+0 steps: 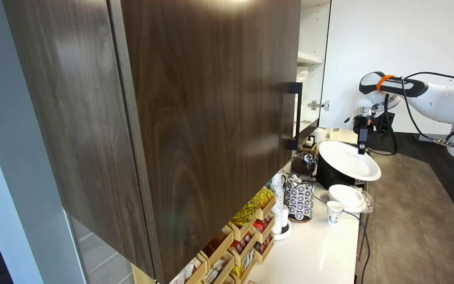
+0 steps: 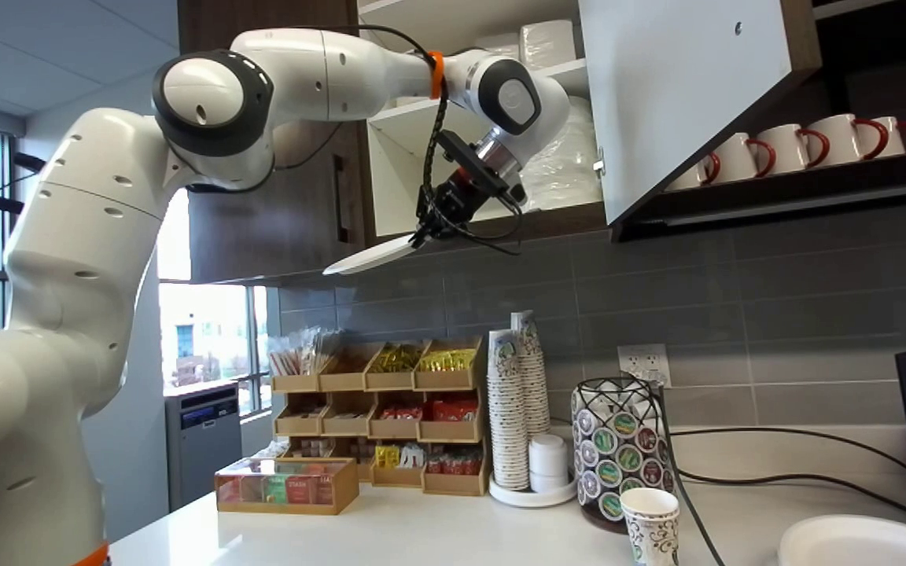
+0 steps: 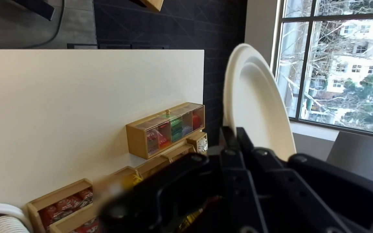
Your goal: Remove the two coffee cups from the upper cabinet and put them on the counter then place the white plate on the bottom shelf of the upper cabinet
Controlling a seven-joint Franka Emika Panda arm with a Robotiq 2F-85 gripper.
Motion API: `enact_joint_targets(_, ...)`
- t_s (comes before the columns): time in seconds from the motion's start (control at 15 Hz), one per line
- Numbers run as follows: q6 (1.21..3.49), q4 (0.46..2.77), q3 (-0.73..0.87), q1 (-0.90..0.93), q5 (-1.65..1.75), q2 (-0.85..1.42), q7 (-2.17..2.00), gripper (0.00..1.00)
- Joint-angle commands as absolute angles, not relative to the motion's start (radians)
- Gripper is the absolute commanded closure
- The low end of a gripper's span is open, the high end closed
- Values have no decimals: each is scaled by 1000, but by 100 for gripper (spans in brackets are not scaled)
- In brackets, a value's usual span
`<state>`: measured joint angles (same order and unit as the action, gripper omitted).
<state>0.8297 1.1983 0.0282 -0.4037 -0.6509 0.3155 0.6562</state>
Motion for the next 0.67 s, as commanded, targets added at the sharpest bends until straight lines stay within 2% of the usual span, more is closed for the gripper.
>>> enact_joint_targets(0.0,830,1197,38,-397,-654,317,657,96)
enact_joint_targets(0.07,830,1197,38,-397,-654,317,657,99)
enact_joint_targets(0.4,830,1157,25,-385,-753,286,593,99)
enact_joint_targets(0.6,830,1108,-56,-422,-806,286,503,99)
